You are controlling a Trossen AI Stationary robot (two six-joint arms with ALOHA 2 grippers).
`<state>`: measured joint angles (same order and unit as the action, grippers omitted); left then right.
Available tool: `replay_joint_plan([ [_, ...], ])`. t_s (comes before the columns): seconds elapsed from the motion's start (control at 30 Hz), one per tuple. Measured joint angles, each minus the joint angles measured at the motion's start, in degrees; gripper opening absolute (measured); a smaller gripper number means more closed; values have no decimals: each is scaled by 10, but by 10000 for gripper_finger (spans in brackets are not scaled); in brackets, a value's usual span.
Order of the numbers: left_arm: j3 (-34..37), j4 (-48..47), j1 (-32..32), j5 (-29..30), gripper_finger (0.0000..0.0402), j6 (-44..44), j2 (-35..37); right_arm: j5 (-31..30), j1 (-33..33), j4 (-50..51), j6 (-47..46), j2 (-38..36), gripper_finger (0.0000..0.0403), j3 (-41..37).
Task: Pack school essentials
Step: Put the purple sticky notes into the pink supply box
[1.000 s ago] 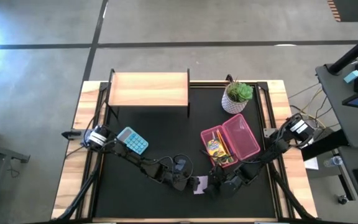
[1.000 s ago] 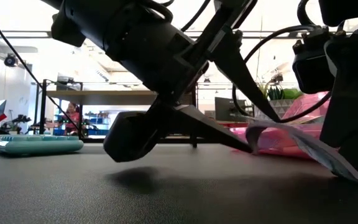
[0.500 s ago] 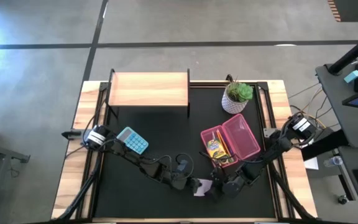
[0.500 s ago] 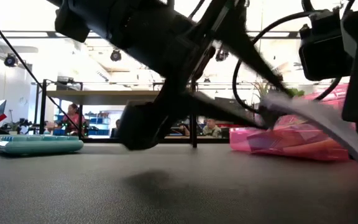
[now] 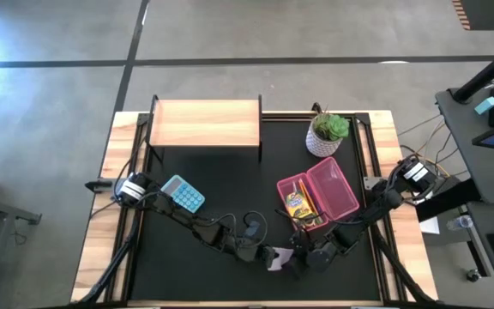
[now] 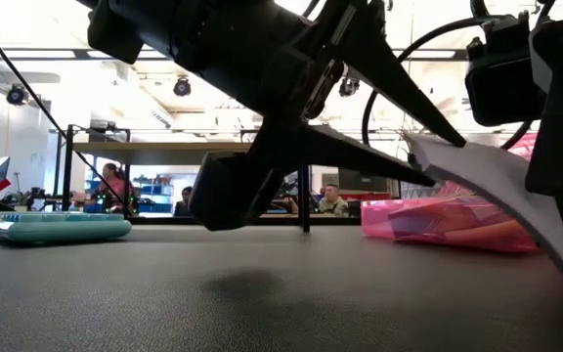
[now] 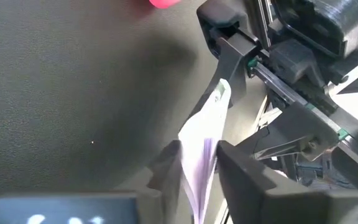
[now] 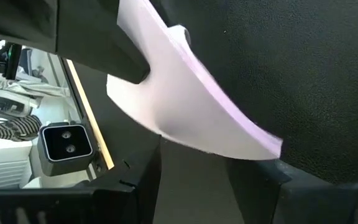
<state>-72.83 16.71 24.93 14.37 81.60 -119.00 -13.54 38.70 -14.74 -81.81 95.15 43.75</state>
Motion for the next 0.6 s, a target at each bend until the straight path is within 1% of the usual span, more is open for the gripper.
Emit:
replay_joint_plan([
  [0.17, 0, 1, 0, 0, 30, 0, 0, 5, 0, 0, -5, 0, 161, 0],
  [0.27, 0, 1, 0, -1, 10, 0, 0, 26, 0, 0, -6, -2, 163, 0],
  [0.43, 0, 3, 0, -3, 3, -1, 2, 78, 0, 10, -7, -20, 164, 1],
  [0.6, 1, 7, -7, -2, 3, -12, 15, 136, 0, 67, -6, -76, 162, 1],
])
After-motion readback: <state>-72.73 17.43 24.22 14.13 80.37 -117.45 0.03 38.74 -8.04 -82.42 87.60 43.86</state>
